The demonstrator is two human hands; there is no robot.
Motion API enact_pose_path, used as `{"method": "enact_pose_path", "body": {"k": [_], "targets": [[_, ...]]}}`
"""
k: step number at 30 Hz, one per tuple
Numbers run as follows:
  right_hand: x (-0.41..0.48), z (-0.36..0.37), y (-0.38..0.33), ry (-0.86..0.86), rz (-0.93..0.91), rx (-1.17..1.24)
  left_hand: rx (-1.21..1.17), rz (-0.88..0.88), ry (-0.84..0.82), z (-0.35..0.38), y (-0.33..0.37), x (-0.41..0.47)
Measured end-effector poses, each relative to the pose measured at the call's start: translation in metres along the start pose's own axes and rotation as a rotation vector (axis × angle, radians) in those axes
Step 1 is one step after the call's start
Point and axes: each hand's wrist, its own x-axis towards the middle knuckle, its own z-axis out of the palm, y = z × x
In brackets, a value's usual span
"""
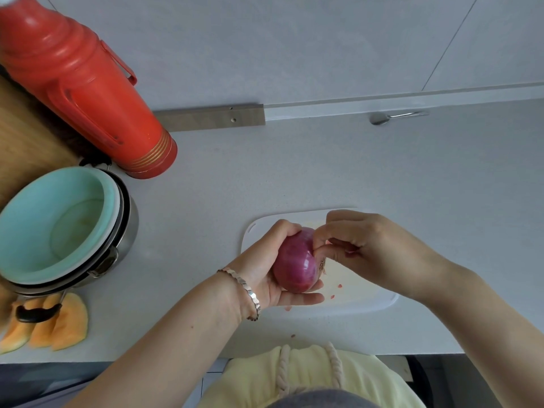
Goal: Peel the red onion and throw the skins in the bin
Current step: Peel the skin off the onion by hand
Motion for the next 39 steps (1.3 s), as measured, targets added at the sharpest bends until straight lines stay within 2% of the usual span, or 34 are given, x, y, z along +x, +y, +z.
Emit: {"method": "enact_pose_path", "body": {"k": [5, 11, 17, 21, 28, 39], "targets": [[-0.002, 0.006, -0.001, 0.033, -0.023, -0.03, -0.037, -0.023, -0.007, -0.002, 0.0, -0.001], [-0.012, 0.009, 0.002, 0.085, 0.039, 0.102, -0.139, -0.058, -0.057, -0.005, 0.002, -0.003], [-0.011, 0.012, 0.0, 0.243, 0.087, 0.284, -0.155, -0.055, -0.044, -0.002, 0.003, -0.004], [-0.004, 0.01, -0.002, 0.199, 0.031, 0.282, -0.11, -0.073, -0.073, 0.001, 0.004, -0.006], [0.0, -0.001, 0.0, 0.034, 0.028, 0.287, 0.03, -0.082, -0.023, 0.002, 0.003, -0.006], [-0.004, 0.0, 0.001, 0.114, -0.032, 0.236, 0.019, -0.101, -0.046, 0.002, 0.001, -0.005]]}}
